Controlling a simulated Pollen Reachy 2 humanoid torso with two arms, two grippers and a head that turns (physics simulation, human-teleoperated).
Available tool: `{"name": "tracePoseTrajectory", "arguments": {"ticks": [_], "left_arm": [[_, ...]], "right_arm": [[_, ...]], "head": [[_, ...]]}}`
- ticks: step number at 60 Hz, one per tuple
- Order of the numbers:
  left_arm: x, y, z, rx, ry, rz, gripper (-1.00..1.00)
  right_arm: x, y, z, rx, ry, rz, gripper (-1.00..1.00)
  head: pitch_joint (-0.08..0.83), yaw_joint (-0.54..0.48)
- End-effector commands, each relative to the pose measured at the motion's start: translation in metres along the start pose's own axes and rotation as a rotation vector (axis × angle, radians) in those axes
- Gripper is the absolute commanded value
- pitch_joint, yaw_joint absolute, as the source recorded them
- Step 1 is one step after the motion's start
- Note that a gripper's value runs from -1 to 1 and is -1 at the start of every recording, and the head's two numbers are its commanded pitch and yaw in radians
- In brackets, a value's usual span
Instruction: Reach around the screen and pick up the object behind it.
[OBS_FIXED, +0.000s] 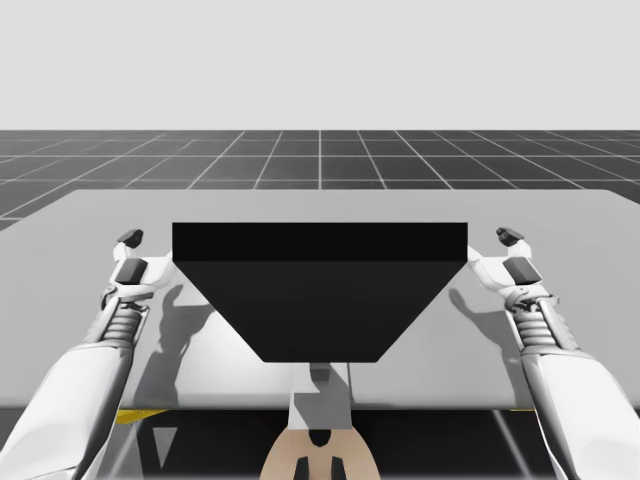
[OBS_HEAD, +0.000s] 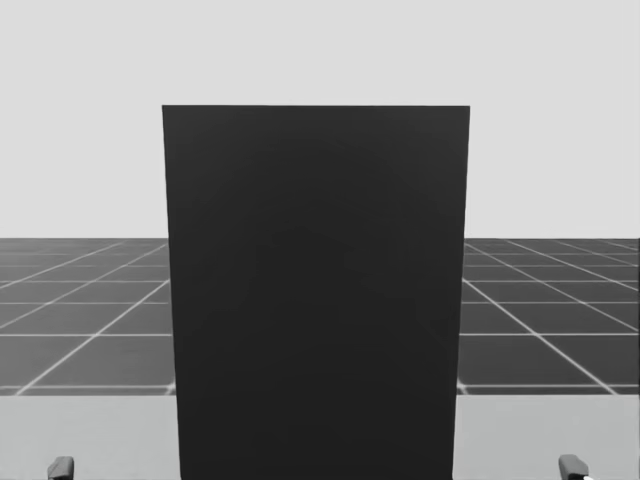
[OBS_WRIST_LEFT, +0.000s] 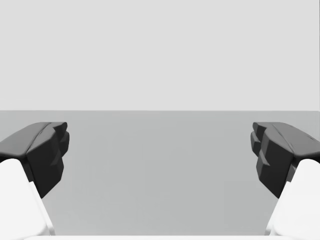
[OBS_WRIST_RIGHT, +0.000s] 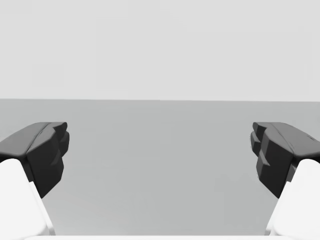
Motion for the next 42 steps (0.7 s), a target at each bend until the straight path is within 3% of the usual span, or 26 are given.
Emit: {"name": "tracePoseTrajectory", "arguments": {"ticks": [1,9,14,18,21,25,37,42], "left_arm": [[-0.001,-0.001,0.0,-0.007,0.009,-0.007,-1.0],[-0.004,-0.001,0.0,-0.043,0.07,-0.022,-1.0],[-0.003,-0.002,0.002,-0.1,0.125,-0.023,-1.0],[-0.001,-0.005,0.007,-0.183,0.18,-0.065,-1.0],[0.0,-0.007,0.012,-0.257,0.213,-0.057,-1.0],[-0.001,-0.011,0.017,-0.343,0.247,-0.078,-1.0],[0.01,-0.035,0.04,-0.66,0.216,-0.02,-1.0],[0.018,-0.046,0.052,-0.765,0.19,-0.017,-1.0]], "right_arm": [[-0.002,0.001,0.002,0.013,0.023,-0.002,-1.0],[-0.002,0.004,0.003,0.077,0.037,-0.008,-1.0],[-0.002,0.005,0.004,0.144,0.055,-0.037,-1.0],[-0.002,0.009,0.008,0.251,0.071,-0.068,-1.0],[-0.002,0.012,0.01,0.295,0.077,-0.057,-1.0],[-0.004,0.019,0.013,0.375,0.093,-0.042,-1.0],[-0.002,0.042,0.027,0.651,0.067,-0.082,-1.0],[0.0,0.048,0.032,0.726,0.051,-0.109,-1.0]], "head": [[-0.02,-0.01],[-0.011,-0.01],[-0.005,-0.01],[0.001,-0.01],[0.004,-0.01],[0.009,-0.01],[0.016,-0.02],[0.019,-0.01]]}}
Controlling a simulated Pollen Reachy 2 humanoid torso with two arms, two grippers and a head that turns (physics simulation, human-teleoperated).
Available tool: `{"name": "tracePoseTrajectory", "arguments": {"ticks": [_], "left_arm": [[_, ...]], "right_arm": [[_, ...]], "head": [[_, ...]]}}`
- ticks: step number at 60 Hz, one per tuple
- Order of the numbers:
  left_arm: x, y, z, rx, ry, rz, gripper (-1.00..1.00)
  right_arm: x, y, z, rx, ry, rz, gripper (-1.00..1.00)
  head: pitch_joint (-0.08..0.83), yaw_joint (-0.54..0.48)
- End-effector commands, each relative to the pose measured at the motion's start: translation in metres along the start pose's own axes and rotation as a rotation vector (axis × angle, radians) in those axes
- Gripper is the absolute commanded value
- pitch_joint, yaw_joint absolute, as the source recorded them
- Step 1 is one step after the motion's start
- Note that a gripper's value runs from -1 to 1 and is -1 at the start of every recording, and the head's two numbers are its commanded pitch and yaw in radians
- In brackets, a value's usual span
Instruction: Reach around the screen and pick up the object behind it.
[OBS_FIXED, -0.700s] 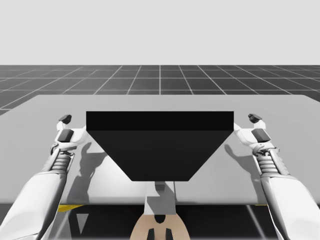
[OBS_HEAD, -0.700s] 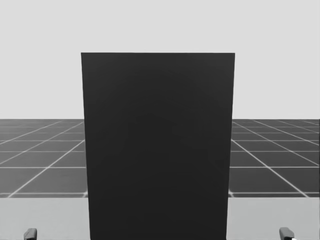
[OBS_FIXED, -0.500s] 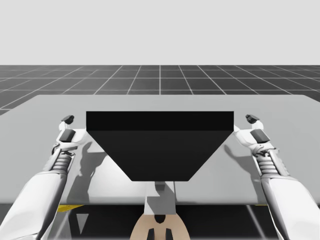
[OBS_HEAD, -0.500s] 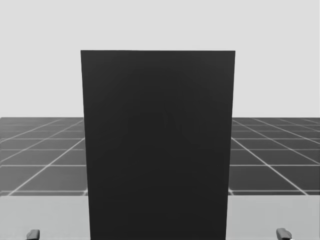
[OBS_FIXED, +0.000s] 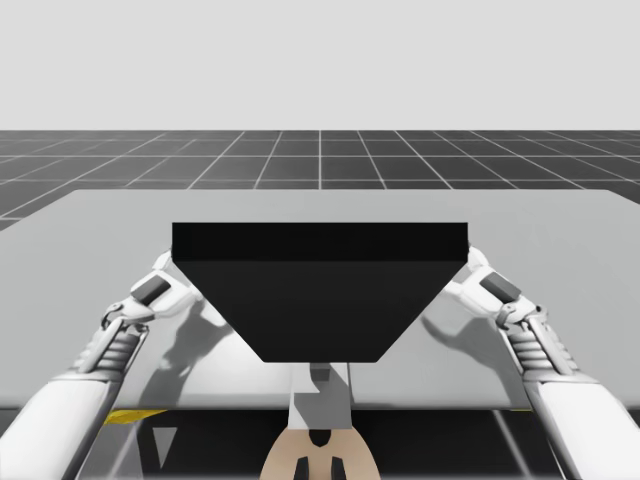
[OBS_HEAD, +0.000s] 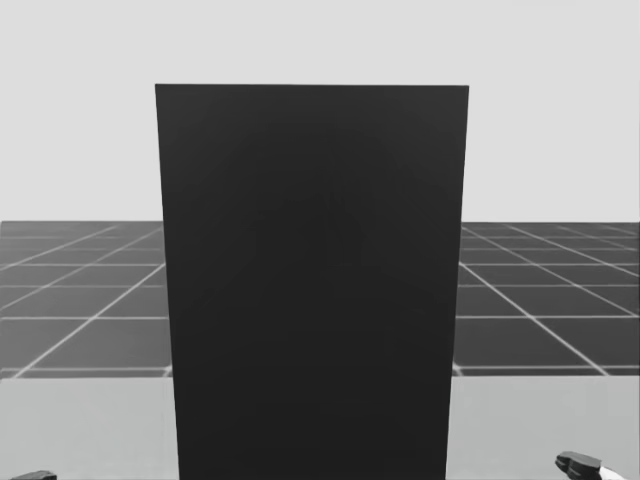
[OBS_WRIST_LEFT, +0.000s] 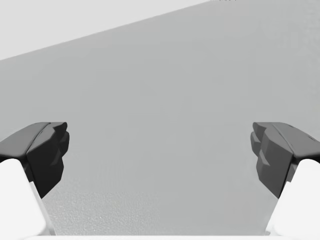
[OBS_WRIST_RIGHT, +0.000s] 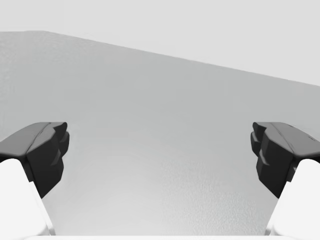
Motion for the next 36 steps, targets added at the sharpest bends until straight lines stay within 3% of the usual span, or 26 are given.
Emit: {"name": "tracePoseTrajectory", "arguments": {"ticks": [1,13,22,36], "left_arm": [[0.011,-0.032,0.009,-0.249,-0.026,-0.015,-1.0],[0.017,-0.059,0.016,-0.395,-0.052,-0.064,-1.0],[0.018,-0.077,0.018,-0.486,-0.036,-0.055,-1.0],[0.014,-0.105,0.014,-0.577,-0.014,-0.092,-1.0]], "right_arm": [[0.0,0.02,0.001,0.202,-0.026,-0.013,-1.0],[-0.002,0.035,0.003,0.343,-0.055,-0.002,-1.0],[-0.005,0.047,0.004,0.44,-0.065,-0.01,-1.0],[-0.023,0.052,-0.004,0.449,-0.018,0.012,-1.0]], "head": [[0.02,-0.02],[0.028,-0.02],[0.037,-0.02],[0.058,-0.03]]}}
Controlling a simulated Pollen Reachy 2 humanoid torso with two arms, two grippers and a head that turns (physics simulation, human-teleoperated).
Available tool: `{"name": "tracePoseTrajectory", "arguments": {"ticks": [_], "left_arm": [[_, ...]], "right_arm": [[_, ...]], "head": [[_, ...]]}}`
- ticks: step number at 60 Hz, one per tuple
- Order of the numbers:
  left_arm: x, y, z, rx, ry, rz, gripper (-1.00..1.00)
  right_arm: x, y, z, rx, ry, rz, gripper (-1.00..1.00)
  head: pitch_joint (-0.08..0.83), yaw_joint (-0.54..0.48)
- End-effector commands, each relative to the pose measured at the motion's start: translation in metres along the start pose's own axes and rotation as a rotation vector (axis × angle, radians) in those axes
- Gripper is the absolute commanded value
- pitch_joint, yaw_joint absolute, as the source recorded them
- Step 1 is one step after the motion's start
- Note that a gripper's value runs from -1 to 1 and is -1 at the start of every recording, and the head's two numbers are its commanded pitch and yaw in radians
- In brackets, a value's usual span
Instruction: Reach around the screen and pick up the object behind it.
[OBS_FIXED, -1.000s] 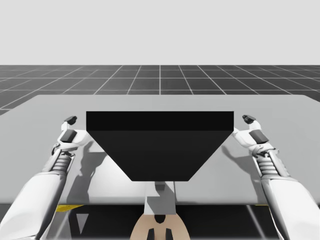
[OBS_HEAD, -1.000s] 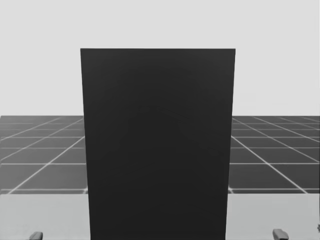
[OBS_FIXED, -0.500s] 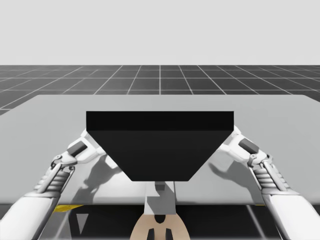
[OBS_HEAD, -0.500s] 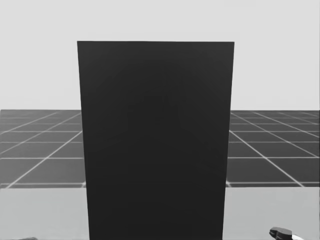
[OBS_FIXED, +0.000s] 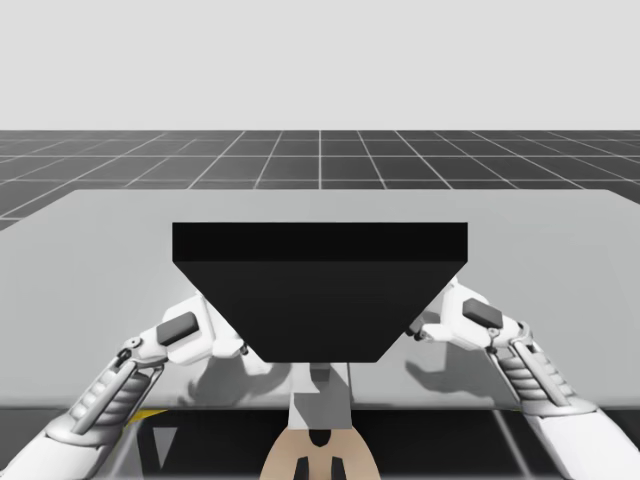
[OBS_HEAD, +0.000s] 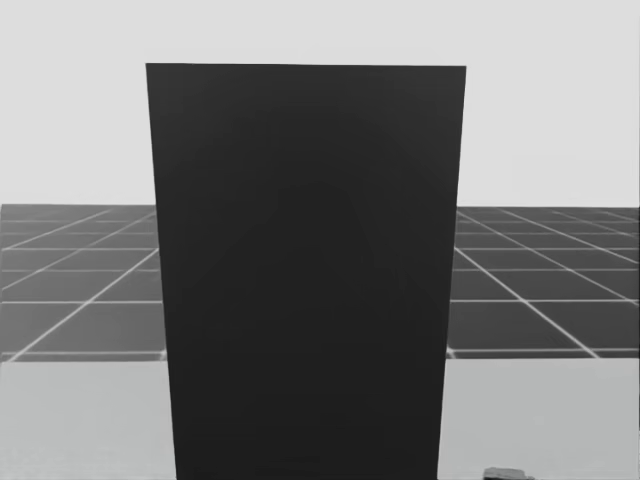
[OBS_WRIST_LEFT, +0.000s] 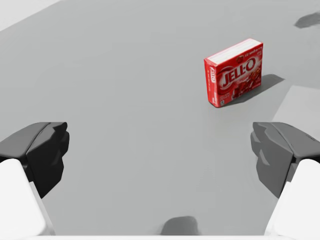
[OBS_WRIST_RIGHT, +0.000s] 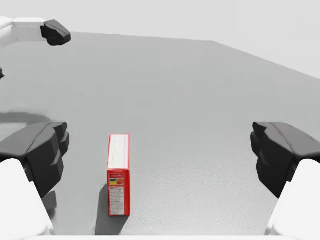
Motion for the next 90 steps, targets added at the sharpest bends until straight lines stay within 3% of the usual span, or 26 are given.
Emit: {"name": "tracePoseTrajectory", "arguments": {"ticks": [1,11,16,25,40,51,56,58,59,61,62,65,78,90], "left_arm": [[0.0,-0.017,-0.01,-0.076,0.01,-0.014,-1.0],[-0.001,-0.021,-0.016,-0.097,0.015,-0.022,-1.0],[-0.002,-0.022,-0.018,-0.105,0.017,-0.023,-1.0],[-0.004,-0.023,-0.02,-0.111,0.023,-0.031,-1.0],[-0.003,-0.023,-0.019,-0.116,0.015,-0.037,-1.0],[-0.002,-0.022,-0.018,-0.113,0.011,-0.041,-1.0],[-0.001,-0.022,-0.018,-0.11,0.01,-0.044,-1.0],[-0.001,-0.023,-0.018,-0.109,0.01,-0.046,-1.0],[0.0,-0.023,-0.018,-0.108,0.01,-0.048,-1.0],[0.0,-0.023,-0.017,-0.107,0.008,-0.048,-1.0],[0.001,-0.023,-0.017,-0.106,0.007,-0.048,-1.0],[0.001,-0.023,-0.017,-0.103,0.008,-0.05,-1.0],[0.002,-0.023,-0.016,-0.096,0.008,-0.055,-1.0],[0.004,-0.018,-0.013,-0.073,0.002,-0.05,-1.0]], "right_arm": [[-0.015,0.0,-0.008,0.013,0.024,0.003,-1.0],[-0.05,-0.002,-0.034,0.008,0.047,0.03,-1.0],[-0.059,0.001,-0.048,0.02,0.045,0.011,-1.0],[-0.066,0.006,-0.075,0.07,0.06,0.029,-1.0],[-0.089,0.006,-0.112,0.112,0.11,-0.008,-1.0],[-0.11,0.008,-0.127,0.1,0.143,-0.008,-1.0],[-0.115,0.013,-0.133,0.123,0.172,-0.036,-1.0],[-0.117,0.015,-0.133,0.118,0.176,-0.031,-0.91],[-0.119,0.017,-0.134,0.083,0.174,-0.008,-0.65],[-0.121,0.018,-0.133,0.062,0.17,0.029,0.19],[-0.122,0.018,-0.132,0.066,0.175,0.022,0.97],[-0.122,0.019,-0.131,0.059,0.179,0.014,1.0],[-0.098,0.019,-0.111,0.036,0.154,0.063,1.0],[-0.067,-0.001,-0.065,-0.056,0.12,0.115,1.0]], "head": [[0.058,-0.03],[0.07,-0.03],[0.075,-0.03],[0.086,-0.04],[0.103,-0.04],[0.11,-0.04],[0.111,-0.04],[0.11,-0.04],[0.11,-0.04],[0.11,-0.04],[0.109,-0.04],[0.109,-0.04],[0.106,-0.05],[0.105,-0.05]]}}
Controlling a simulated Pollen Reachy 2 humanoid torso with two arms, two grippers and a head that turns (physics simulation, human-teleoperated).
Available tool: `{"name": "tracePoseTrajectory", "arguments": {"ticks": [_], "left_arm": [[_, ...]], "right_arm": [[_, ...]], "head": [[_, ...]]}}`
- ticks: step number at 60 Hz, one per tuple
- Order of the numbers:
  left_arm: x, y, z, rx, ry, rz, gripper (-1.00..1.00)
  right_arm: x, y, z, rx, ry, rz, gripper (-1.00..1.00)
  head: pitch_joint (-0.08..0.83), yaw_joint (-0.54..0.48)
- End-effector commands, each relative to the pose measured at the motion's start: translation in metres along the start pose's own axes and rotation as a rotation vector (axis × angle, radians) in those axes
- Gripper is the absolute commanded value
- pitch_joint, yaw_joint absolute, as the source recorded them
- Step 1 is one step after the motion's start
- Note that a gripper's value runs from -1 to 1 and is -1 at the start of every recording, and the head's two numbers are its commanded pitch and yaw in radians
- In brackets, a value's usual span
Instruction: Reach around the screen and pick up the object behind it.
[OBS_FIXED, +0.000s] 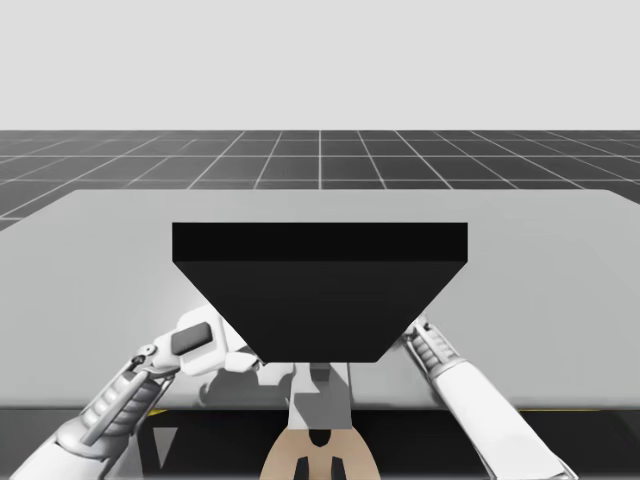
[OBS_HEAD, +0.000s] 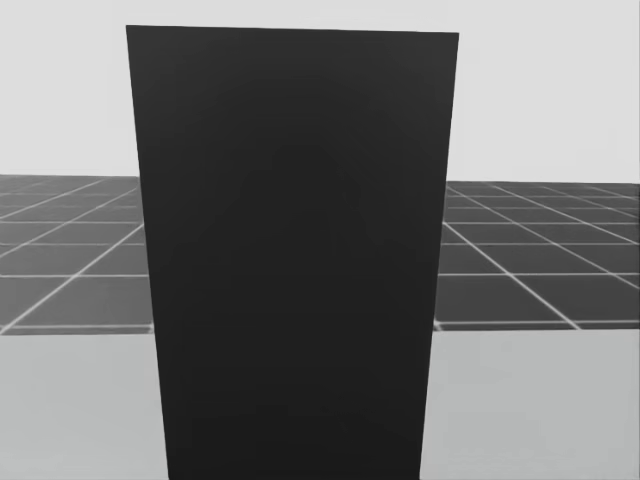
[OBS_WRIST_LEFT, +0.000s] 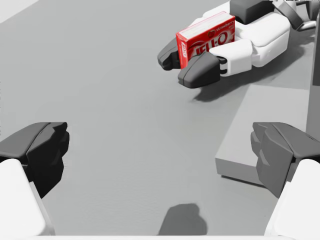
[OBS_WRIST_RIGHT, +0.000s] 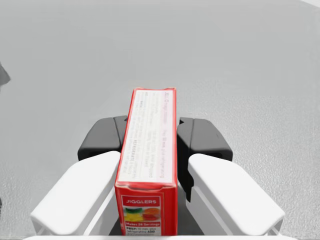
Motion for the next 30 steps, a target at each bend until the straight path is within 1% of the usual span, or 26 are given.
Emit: {"name": "tracePoseTrajectory", "arguments": {"ticks": [1,2,3,5,12,14,23,24,30], "left_arm": [[0.001,0.003,0.002,0.018,-0.003,0.002,-1.0],[0.001,0.004,0.002,0.019,-0.003,0.003,-1.0],[0.001,0.004,0.003,0.022,-0.005,0.004,-1.0],[0.001,0.005,0.003,0.024,-0.005,0.004,-1.0],[0.001,0.006,0.003,0.03,-0.004,0.006,-1.0],[0.001,0.006,0.003,0.032,-0.004,0.006,-1.0],[0.0,0.007,0.004,0.036,-0.003,0.005,-1.0],[0.001,0.008,0.005,0.039,-0.003,0.004,-1.0],[0.001,0.01,0.007,0.048,-0.007,0.006,-1.0]], "right_arm": [[0.019,-0.02,0.041,-0.085,-0.018,0.05,1.0],[0.02,-0.021,0.043,-0.09,-0.019,0.052,1.0],[0.023,-0.024,0.052,-0.103,-0.024,0.052,1.0],[0.025,-0.026,0.058,-0.111,-0.026,0.055,1.0],[0.033,-0.035,0.09,-0.162,-0.02,0.096,1.0],[0.034,-0.04,0.1,-0.187,-0.018,0.099,1.0],[0.038,-0.052,0.128,-0.264,-0.027,0.106,1.0],[0.038,-0.054,0.133,-0.277,-0.031,0.114,1.0],[0.043,-0.06,0.145,-0.298,-0.05,0.116,1.0]], "head": [[0.105,-0.05],[0.106,-0.05],[0.106,-0.05],[0.105,-0.05],[0.104,-0.05],[0.105,-0.05],[0.101,-0.05],[0.1,-0.05],[0.097,-0.05]]}}
